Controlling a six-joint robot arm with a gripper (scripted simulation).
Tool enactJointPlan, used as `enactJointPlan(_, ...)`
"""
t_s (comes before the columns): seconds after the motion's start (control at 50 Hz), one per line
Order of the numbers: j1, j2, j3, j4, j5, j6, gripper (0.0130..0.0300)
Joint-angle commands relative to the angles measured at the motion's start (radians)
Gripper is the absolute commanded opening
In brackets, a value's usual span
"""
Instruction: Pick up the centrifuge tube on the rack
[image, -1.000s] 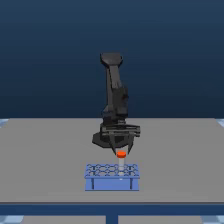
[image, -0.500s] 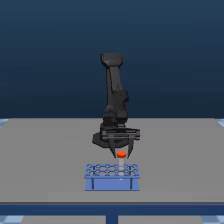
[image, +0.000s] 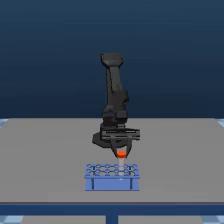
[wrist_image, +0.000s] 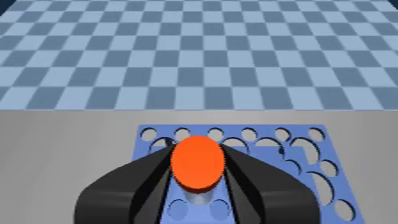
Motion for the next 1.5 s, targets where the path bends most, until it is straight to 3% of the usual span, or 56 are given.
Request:
enactJointPlan(0.02,0.000,0.000,0.000,0.000,-0.001,0.001,0.0130)
enactJointPlan(0.38,0.000,-0.003,-0.001,0.008,0.004,-0.008,0.0130)
enactJointPlan(0.78,0.000,-0.036,-0.018,0.113,0.044,-0.117,0.0130)
enactJointPlan(1.14,0.000,-0.080,-0.045,0.341,0.095,-0.350,0.0130)
enactJointPlan(1.5,0.000,-0.113,-0.069,0.615,0.125,-0.628,0.0130)
